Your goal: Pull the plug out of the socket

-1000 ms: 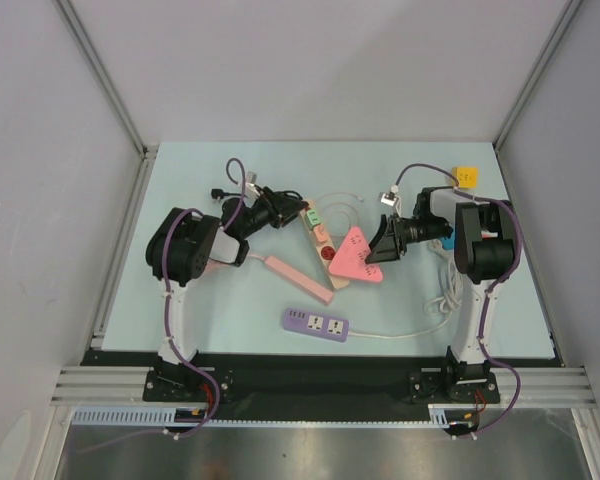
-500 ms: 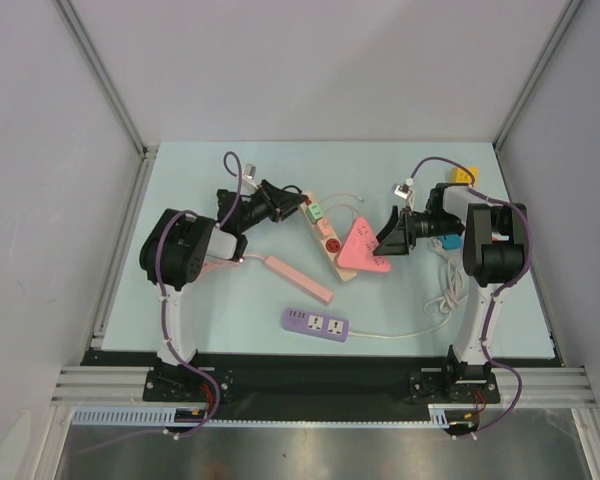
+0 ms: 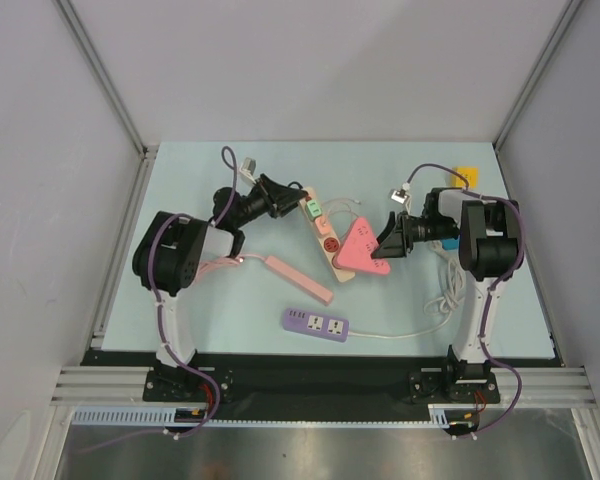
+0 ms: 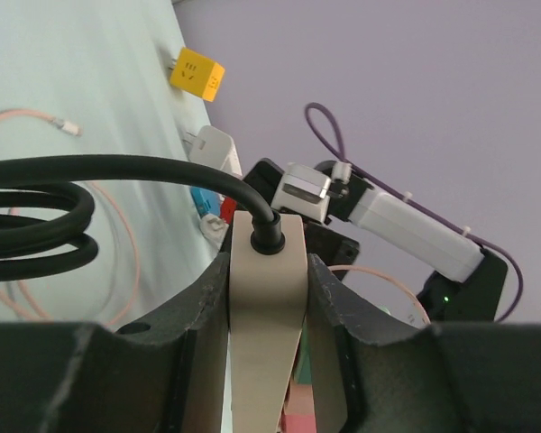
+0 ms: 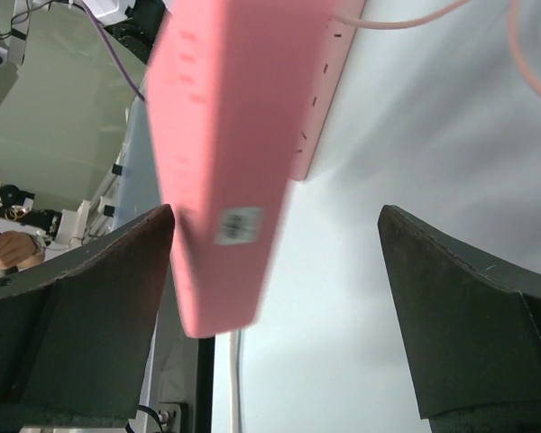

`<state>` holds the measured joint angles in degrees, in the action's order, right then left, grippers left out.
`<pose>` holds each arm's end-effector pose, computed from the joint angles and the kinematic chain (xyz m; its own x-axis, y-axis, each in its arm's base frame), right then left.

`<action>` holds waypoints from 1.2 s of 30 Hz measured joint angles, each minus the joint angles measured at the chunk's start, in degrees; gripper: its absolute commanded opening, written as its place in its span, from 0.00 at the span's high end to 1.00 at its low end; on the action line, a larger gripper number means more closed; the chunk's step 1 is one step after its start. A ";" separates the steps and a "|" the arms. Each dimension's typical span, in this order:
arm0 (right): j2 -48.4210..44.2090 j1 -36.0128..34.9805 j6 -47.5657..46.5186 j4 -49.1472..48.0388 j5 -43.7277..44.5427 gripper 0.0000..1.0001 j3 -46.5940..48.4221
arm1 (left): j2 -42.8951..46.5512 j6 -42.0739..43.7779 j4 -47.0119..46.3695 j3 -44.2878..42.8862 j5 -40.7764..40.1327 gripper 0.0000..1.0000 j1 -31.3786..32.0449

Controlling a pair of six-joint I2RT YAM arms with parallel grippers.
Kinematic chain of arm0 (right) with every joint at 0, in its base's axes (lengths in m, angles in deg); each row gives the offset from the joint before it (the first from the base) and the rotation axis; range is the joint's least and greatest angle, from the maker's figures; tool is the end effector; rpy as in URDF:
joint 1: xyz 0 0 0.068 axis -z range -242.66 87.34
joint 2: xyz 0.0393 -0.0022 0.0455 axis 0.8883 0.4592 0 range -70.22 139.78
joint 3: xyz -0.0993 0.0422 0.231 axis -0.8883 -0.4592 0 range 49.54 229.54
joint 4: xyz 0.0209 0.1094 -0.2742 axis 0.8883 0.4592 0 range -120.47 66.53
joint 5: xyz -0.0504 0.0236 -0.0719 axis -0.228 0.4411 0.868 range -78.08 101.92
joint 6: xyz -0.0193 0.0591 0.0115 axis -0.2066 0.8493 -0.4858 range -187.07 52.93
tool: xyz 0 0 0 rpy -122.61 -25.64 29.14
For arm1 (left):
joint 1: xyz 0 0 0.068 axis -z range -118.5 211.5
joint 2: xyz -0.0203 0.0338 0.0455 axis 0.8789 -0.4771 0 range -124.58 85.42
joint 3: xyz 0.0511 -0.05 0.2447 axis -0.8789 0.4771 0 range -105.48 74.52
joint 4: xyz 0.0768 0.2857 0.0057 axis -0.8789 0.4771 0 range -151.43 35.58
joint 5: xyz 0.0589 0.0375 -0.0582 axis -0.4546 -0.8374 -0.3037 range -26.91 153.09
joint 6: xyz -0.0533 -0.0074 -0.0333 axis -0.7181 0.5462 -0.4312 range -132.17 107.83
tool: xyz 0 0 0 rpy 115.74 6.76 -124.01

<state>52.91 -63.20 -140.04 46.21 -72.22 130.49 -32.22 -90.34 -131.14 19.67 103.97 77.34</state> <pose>0.3646 0.0517 0.1054 -0.7145 -0.1044 -0.6918 -0.6971 0.0233 0.7166 0.4011 -0.1467 0.1214 -0.7899 -0.5452 -0.2808 0.2841 0.0806 -0.9554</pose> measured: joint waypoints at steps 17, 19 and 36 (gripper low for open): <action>-7.45 2.38 0.76 0.46 -0.33 0.00 1.20 | 2.10 -0.92 -0.02 -0.04 1.97 1.00 -3.34; -9.05 3.65 1.14 0.50 -0.37 0.00 1.73 | 2.10 -0.92 0.00 -0.04 1.81 1.00 -3.72; -42.77 -1.38 30.95 -31.23 33.22 0.00 -6.54 | 4.63 -0.81 0.00 1.62 -1.09 1.00 -4.46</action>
<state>10.14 -64.58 -109.09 14.98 -39.00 123.95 -27.59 -91.15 -131.14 21.29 102.88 72.88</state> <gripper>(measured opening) 0.994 0.383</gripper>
